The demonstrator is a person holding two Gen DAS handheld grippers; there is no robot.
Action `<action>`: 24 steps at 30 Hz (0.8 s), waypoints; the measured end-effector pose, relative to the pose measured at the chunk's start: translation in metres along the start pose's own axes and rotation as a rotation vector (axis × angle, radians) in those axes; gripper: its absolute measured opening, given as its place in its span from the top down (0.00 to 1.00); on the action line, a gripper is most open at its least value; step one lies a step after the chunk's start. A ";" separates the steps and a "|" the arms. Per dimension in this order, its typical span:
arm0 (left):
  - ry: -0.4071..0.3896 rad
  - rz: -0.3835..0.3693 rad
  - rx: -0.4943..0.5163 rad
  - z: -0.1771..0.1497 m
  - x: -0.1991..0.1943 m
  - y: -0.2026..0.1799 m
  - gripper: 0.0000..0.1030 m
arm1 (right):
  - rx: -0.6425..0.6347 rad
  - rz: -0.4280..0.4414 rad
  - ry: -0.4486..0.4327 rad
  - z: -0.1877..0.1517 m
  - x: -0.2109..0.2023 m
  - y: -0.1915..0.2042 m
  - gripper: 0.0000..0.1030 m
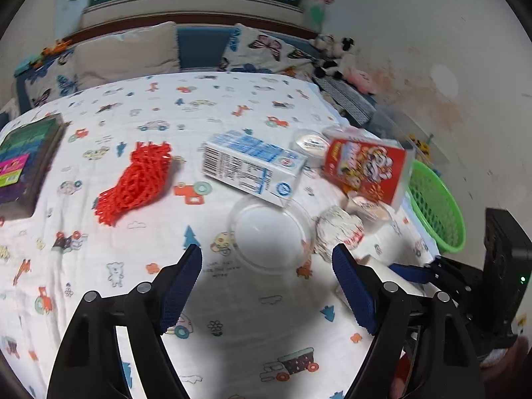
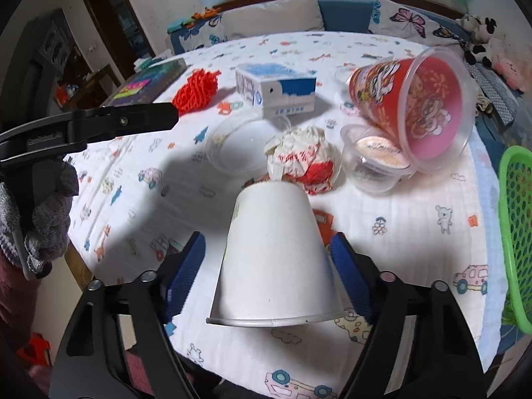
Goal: Collect trash
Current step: 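Lower the right gripper onto the white paper cup and grasp it, then carry the paper cup into the green basket with the right gripper while the left grasps the crumpled plastic bag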
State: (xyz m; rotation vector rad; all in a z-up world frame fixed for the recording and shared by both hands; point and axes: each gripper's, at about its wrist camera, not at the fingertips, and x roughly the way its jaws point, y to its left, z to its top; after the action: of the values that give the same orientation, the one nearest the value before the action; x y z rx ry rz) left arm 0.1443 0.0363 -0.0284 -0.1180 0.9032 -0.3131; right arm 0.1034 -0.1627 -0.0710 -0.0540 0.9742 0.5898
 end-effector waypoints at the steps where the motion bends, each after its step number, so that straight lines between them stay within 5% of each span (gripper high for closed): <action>1: 0.000 -0.004 0.019 -0.001 0.001 -0.003 0.25 | 0.001 -0.002 0.002 -0.001 0.000 -0.001 0.33; 15: 0.012 -0.091 0.299 -0.006 0.022 -0.060 0.25 | 0.098 -0.038 -0.090 -0.022 -0.048 -0.032 0.37; 24: 0.016 -0.084 0.411 -0.001 0.048 -0.087 0.26 | 0.192 -0.113 -0.164 -0.039 -0.087 -0.068 0.37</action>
State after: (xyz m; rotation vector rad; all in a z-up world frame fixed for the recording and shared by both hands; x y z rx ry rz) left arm 0.1527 -0.0613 -0.0448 0.2272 0.8347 -0.5718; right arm 0.0706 -0.2714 -0.0391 0.1079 0.8581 0.3881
